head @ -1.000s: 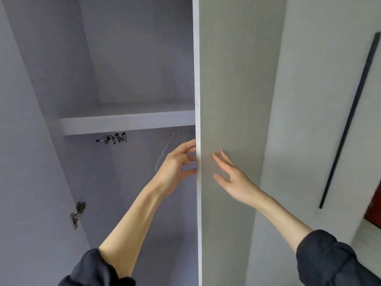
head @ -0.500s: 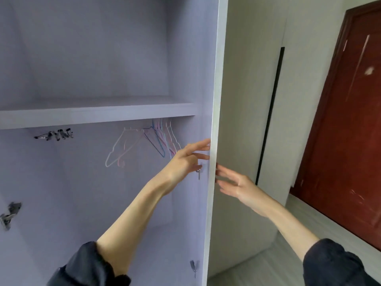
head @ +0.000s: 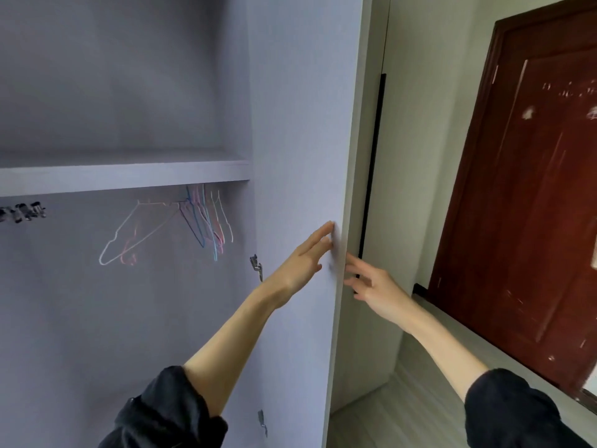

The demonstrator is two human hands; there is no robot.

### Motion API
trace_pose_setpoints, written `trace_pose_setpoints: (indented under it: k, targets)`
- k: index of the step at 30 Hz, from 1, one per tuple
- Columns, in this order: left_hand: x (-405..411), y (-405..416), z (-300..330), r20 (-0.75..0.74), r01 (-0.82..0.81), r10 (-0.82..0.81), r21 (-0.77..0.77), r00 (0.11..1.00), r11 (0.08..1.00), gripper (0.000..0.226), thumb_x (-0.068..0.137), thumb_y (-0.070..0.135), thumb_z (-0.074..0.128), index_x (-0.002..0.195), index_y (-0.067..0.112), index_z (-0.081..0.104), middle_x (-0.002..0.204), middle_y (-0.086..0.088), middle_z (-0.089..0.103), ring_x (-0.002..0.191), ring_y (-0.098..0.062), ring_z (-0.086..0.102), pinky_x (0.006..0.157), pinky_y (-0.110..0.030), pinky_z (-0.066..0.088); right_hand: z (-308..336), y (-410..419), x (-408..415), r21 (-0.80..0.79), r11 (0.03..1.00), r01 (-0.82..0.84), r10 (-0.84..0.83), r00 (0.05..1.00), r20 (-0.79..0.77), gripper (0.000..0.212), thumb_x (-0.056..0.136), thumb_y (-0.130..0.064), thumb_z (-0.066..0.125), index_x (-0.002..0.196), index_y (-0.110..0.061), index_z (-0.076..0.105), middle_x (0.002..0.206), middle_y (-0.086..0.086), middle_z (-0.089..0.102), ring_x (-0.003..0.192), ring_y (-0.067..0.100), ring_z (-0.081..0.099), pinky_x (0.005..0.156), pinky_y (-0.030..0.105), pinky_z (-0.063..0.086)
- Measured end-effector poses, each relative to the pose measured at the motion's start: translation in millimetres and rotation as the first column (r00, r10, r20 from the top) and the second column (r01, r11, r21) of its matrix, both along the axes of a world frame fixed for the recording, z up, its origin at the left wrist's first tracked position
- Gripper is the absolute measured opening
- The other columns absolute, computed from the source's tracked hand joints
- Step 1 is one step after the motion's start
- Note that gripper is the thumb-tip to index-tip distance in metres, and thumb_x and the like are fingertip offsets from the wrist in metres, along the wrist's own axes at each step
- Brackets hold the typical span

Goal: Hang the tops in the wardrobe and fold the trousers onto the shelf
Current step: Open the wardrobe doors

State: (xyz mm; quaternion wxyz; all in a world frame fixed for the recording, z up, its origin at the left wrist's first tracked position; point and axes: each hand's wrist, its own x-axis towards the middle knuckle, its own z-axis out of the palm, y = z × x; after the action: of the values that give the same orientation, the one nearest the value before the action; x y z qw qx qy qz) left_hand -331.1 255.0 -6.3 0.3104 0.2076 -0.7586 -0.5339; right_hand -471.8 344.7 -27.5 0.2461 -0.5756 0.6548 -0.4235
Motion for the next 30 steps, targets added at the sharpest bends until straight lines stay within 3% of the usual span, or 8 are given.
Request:
trace_pose_setpoints:
  k: [3,6,11,14,18,21,24,30]
  targets:
    - [-5.5,-0.5,-2.8,-0.026,0.021,-0.020,0.048,0.999,0.999,0.047,0.101,0.045,0.026,0.146,0.034,0.025,0.147,0.017,0.035,0.131,-0.006,0.042,0.112,-0.037,0.031,-2.2,7.9,-7.1,-0.033,0.997,0.063,-0.063,0.998,0.030,0.036,0.100,-0.005,0.034,0.128,-0.019,0.053,0.129,0.000,0.057,0.108,0.014,0.061,0.100,0.032,0.046]
    - [-2.7,-2.8,-12.4,0.003,-0.007,0.007,0.068,1.000,0.998,0.048,0.100,0.047,0.026,0.144,0.032,0.033,0.142,0.010,0.046,0.127,-0.011,0.047,0.108,-0.035,0.038,-1.4,6.3,0.6,-0.054,0.997,0.046,-0.043,0.997,0.056,0.028,0.100,-0.005,0.035,0.111,-0.020,0.057,0.106,-0.001,0.063,0.093,0.009,0.065,0.091,0.029,0.051]
    - [38.6,-27.8,-31.1,0.023,-0.210,0.209,0.072,0.978,0.975,0.036,0.102,0.035,0.030,0.132,0.026,0.049,0.125,0.005,0.059,0.114,-0.011,0.056,0.098,-0.031,0.047,-8.6,-39.1,36.0,-0.024,0.996,-0.082,0.084,0.993,0.080,0.029,0.102,-0.012,0.035,0.126,-0.016,0.051,0.106,-0.003,0.059,0.093,0.012,0.062,0.081,0.022,0.050]
    - [77.4,-52.1,-53.9,0.041,-0.348,0.345,0.092,0.938,0.933,0.027,0.102,0.026,0.035,0.123,0.026,0.053,0.119,0.003,0.062,0.111,-0.012,0.058,0.096,-0.032,0.048,-27.5,-81.4,66.1,0.000,0.993,-0.116,0.115,0.992,0.051,0.031,0.100,-0.014,0.039,0.129,-0.016,0.048,0.111,0.000,0.059,0.101,0.017,0.061,0.091,0.035,0.051]
    - [131.4,-95.5,-85.4,0.119,-0.516,0.505,0.093,0.855,0.851,0.024,0.102,0.016,0.038,0.119,0.021,0.054,0.116,0.000,0.061,0.107,-0.017,0.056,0.088,-0.027,0.047,-49.6,-147.1,104.1,0.051,0.991,-0.122,0.119,0.990,0.069,0.037,0.098,-0.018,0.045,0.134,-0.015,0.045,0.103,-0.005,0.056,0.111,0.020,0.057,0.099,0.041,0.045]
    - [171.0,-138.0,-99.5,0.154,-0.613,0.597,0.083,0.787,0.786,0.027,0.101,0.012,0.038,0.123,0.012,0.055,0.112,0.000,0.059,0.104,-0.015,0.054,0.079,-0.020,0.044,-56.3,-205.2,126.3,0.090,0.990,-0.106,0.098,0.991,0.086,0.038,0.097,-0.018,0.045,0.135,-0.013,0.043,0.103,-0.001,0.053,0.096,0.019,0.054,0.089,0.030,0.044]
    - [200.9,-188.1,-105.8,0.154,-0.675,0.663,0.042,0.733,0.736,0.027,0.100,0.011,0.041,0.122,0.009,0.057,0.115,0.000,0.057,0.108,-0.011,0.051,0.086,-0.021,0.039,-59.6,-264.3,136.8,0.100,0.993,-0.070,0.065,0.997,0.047,0.039,0.098,-0.018,0.044,0.136,-0.013,0.042,0.114,0.004,0.054,0.089,0.021,0.052,0.077,0.023,0.037]
    - [261.2,-324.9,-123.3,0.092,-0.863,0.865,-0.074,0.493,0.499,0.039,0.092,0.003,0.052,0.131,0.006,0.050,0.136,-0.014,0.047,0.126,-0.027,0.045,0.103,-0.032,0.037,-74.1,-393.6,142.4,0.156,0.987,0.022,-0.014,0.999,-0.049,0.043,0.096,-0.018,0.048,0.138,-0.010,0.040,0.133,0.012,0.051,0.119,0.026,0.050,0.095,0.029,0.039]
